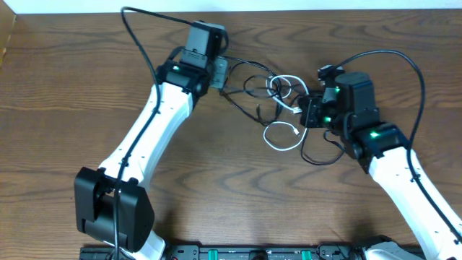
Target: Untangle cables
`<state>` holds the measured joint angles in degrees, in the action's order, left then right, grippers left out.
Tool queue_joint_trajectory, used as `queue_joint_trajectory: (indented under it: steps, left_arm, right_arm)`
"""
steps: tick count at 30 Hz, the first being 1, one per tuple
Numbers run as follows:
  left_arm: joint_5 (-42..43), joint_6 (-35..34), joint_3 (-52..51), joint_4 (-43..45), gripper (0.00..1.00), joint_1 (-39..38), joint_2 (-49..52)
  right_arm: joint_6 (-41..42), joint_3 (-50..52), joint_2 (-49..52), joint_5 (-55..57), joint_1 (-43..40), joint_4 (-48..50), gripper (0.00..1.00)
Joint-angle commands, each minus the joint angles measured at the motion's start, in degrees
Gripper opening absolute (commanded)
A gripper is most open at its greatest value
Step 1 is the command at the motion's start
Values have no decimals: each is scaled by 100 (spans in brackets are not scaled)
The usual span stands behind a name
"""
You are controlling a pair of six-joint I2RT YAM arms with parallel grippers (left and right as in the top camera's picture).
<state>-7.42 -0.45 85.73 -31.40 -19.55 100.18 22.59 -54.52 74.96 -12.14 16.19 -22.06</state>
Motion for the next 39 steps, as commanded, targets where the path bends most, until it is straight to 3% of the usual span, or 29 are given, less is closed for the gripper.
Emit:
queue_joint_trajectory:
  steps: [1, 19, 27, 34, 35, 39]
  left_arm:
    - [-616, -94, -11, 0, 8, 363, -101]
    - [-619, -98, -11, 0, 7, 1766, -101]
    - [-791, -118, -11, 22, 7, 1851, -101]
    - [-455, -116, -11, -28, 8, 1644, -101]
    - [-378, -116, -11, -42, 8, 1596, -103]
    - [-195, -116, -11, -66, 7, 1360, -103]
  right_arm:
    - [42, -11, -389, 280, -361, -146, 1]
    - [-494, -13, -2420, 247, -2614, -1521, 1]
    - [-811, -11, -2592, 0, -3307, -1893, 1]
    - [-881, -11, -2546, -258, -3338, -1961, 1]
    - [-946, -11, -2511, -350, -3335, -1991, 6]
    - [-1082, -11, -2282, -732, -3335, -2107, 43]
